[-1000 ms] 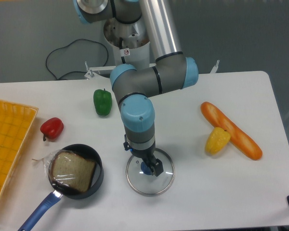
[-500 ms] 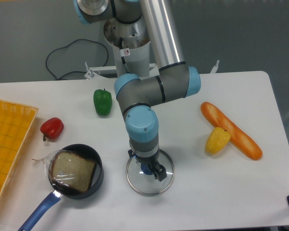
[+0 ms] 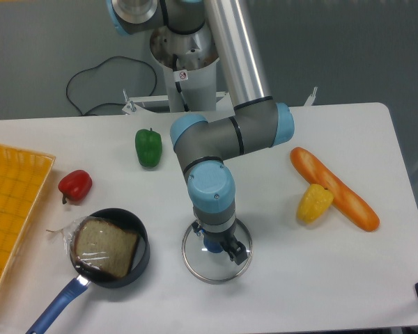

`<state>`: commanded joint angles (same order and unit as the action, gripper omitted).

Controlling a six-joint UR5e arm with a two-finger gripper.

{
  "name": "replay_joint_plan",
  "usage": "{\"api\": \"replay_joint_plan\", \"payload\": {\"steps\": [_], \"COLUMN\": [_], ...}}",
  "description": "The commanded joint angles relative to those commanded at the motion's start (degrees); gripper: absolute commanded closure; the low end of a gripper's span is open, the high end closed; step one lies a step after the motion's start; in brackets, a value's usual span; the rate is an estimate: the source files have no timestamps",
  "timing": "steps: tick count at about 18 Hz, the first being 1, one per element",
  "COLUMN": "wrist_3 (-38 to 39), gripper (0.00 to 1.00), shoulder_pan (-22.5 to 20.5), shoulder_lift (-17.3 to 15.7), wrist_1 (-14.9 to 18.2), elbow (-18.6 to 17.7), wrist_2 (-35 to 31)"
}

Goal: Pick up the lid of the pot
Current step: 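Close the gripper on the blue knob of the glass lid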

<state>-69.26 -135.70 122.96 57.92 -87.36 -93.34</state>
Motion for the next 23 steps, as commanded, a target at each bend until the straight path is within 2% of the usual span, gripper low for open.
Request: {"api": "replay_joint_plan", "payload": {"steps": [23], "wrist_3": [0.8], "gripper": [0.00], "shoulder_pan": [0.3], "shoulder_lift": [0.0], "wrist_1": [0.3], "elbow": [-0.9], "wrist_2": [-0.2]}}
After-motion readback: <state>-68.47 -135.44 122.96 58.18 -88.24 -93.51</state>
